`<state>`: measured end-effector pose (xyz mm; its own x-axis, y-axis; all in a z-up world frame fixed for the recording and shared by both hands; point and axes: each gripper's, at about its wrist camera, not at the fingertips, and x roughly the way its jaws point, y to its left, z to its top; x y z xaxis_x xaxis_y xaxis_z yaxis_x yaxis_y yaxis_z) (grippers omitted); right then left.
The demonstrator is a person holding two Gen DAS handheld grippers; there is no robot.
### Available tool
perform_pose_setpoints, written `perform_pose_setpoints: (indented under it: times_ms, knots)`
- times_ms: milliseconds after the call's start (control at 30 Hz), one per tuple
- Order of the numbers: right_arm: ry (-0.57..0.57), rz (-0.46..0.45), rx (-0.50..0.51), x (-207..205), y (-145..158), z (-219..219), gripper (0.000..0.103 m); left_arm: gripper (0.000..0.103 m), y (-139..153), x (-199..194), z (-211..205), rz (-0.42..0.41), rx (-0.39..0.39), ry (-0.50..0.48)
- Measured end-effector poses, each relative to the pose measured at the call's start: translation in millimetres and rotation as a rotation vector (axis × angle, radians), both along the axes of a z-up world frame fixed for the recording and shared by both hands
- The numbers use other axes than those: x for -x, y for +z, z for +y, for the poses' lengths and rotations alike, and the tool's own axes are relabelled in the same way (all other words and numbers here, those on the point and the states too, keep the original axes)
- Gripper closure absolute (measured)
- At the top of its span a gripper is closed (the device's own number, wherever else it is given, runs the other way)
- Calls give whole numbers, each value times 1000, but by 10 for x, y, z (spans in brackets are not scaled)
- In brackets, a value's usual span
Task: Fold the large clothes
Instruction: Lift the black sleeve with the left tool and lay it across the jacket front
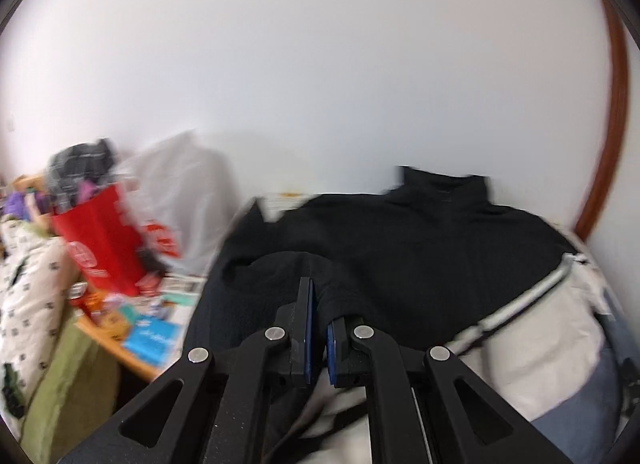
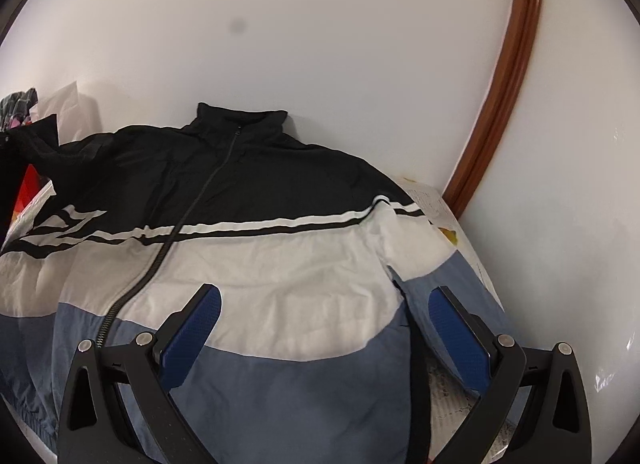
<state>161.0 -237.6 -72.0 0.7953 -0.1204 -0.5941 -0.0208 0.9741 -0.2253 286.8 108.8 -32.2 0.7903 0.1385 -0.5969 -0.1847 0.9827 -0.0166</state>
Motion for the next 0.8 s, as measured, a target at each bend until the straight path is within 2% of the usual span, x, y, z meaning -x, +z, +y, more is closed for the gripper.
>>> perform_pose_setpoints:
  times_ms: [167,333,567,667,800]
  knots:
    - [-28,13,-16,30,-103,-263,1,97,-128,-282,-451,45,61,-118]
    - [-46,39,-22,72,-248,-432,1,97,-422,-402,-763,114,53,-171]
    - [-77,90,-31,53,-426,-579,1,97,-544,-410,-841,148,61,-172]
    - [-80,80,-28,77,-418,-540,1,90,-510,-393,-801,146,80,-172]
    - [-80,47,-18,124,-331,-441,3,89,-438,-272,-698,139,118,-171]
